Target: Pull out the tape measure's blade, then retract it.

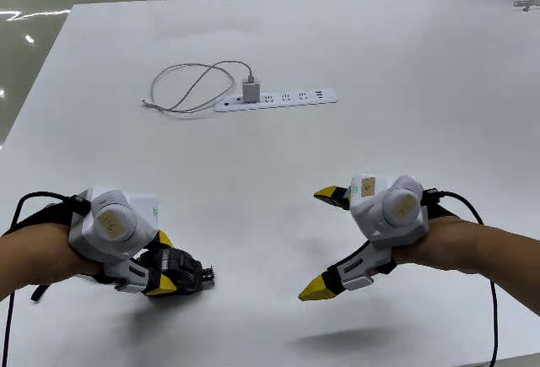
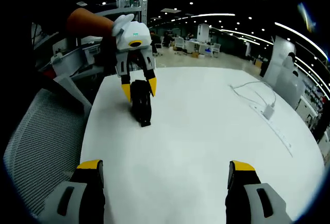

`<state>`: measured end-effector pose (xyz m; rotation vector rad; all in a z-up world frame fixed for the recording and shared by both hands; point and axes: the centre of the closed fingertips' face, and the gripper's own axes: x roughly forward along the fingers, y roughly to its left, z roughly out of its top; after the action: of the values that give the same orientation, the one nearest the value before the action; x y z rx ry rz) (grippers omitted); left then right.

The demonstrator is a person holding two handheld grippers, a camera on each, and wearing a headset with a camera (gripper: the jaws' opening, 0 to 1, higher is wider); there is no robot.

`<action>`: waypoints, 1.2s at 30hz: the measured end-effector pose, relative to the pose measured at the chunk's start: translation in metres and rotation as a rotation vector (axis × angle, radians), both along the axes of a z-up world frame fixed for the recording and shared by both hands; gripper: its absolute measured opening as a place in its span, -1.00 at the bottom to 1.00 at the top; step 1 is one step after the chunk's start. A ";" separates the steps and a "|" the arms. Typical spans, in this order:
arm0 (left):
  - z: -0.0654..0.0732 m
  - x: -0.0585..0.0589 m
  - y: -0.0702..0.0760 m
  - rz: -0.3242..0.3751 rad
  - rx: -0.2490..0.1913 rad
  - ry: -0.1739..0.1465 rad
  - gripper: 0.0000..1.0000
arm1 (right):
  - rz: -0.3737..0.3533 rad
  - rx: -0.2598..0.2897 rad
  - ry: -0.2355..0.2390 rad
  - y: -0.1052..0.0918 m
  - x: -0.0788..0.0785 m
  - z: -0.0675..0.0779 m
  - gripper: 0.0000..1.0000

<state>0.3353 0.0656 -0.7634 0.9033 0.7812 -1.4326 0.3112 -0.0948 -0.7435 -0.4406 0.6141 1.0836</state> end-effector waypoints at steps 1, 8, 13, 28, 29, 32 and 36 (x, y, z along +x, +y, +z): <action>0.000 0.000 0.000 0.001 0.006 -0.002 -0.41 | 0.005 0.006 0.002 0.004 0.001 -0.002 0.99; -0.001 0.000 0.000 -0.008 0.017 -0.010 -0.42 | 0.010 0.031 0.012 0.025 0.007 -0.005 0.99; -0.001 0.000 0.001 -0.013 0.015 -0.012 -0.42 | 0.039 0.031 0.010 0.036 0.008 -0.009 0.99; -0.003 0.000 0.001 -0.014 0.012 0.003 -0.41 | 0.089 0.051 0.027 0.072 0.011 -0.024 0.99; -0.003 0.000 0.001 -0.014 0.014 0.005 -0.41 | 0.092 0.054 0.027 0.075 0.012 -0.024 0.99; -0.003 0.001 0.001 -0.014 0.012 0.007 -0.40 | 0.098 0.056 0.027 0.078 0.014 -0.024 0.68; -0.003 0.001 0.001 -0.012 0.006 0.011 -0.40 | 0.101 0.060 0.026 0.082 0.016 -0.025 0.62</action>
<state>0.3359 0.0667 -0.7668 0.9068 0.7899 -1.4473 0.3274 -0.0131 -0.7687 -0.4094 0.5857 1.2022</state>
